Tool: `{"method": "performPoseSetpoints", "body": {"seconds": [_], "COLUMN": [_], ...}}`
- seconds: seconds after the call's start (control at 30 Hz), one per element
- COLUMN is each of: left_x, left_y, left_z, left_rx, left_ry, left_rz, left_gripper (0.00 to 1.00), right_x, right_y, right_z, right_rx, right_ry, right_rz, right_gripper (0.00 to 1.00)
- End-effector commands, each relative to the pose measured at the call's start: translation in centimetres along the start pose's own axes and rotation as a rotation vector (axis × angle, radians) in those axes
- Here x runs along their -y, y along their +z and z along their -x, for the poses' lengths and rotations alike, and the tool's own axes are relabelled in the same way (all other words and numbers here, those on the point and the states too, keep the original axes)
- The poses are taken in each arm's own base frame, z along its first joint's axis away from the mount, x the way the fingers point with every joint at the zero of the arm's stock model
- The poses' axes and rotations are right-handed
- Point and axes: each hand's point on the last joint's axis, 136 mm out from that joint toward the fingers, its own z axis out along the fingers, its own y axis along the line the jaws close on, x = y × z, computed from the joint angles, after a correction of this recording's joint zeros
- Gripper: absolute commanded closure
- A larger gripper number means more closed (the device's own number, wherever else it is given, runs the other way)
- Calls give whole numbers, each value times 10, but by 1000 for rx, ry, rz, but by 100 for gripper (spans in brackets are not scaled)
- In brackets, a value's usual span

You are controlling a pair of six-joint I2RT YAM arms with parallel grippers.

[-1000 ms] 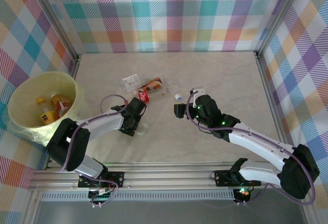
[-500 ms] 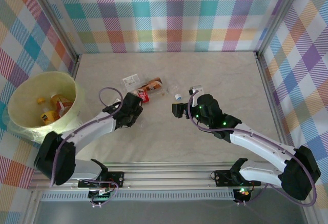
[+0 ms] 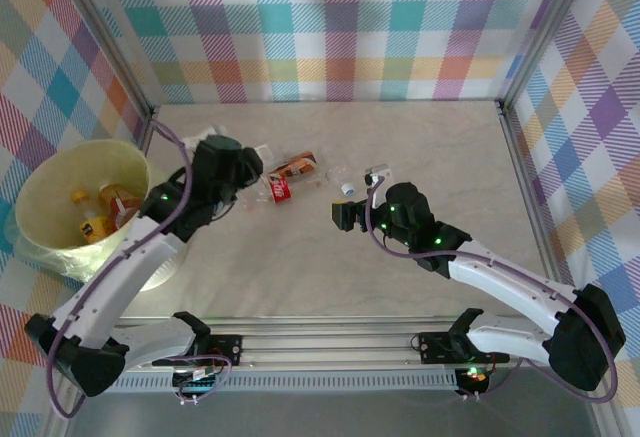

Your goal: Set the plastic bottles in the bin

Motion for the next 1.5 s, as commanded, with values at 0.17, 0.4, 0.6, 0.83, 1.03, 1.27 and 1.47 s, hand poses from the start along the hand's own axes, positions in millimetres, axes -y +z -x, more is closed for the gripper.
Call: {"method": "performPoseSetpoints", "body": {"seconds": [0.17, 0.4, 0.6, 0.83, 1.03, 1.27, 1.47], "left_x": [-41, -105, -162, -232, -262, -304, -308], "left_y": [-79, -97, -90, -97, -116, -157, -150], "left_z": [84, 121, 127, 125, 129, 128, 126], "left_rx": [153, 191, 123, 50, 70, 149, 113], "left_ry": [261, 192, 63, -103, -162, -217, -235], "left_rz": [237, 475, 619, 744, 859, 1101, 1092], "left_gripper": [58, 57, 57, 56, 56, 53, 39], "right_x": [-5, -6, -5, -2, -1, -7, -12], "right_y": [2, 5, 7, 5, 6, 11, 20], "right_z": [18, 20, 20, 18, 19, 24, 24], "right_rx": [37, 33, 31, 24, 25, 11, -4], "right_ry": [-1, -1, -10, -26, -26, -54, -58], "right_rz": [9, 5, 2, -16, -21, -4, 14], "right_gripper": [0, 0, 0, 0, 0, 0, 0]}}
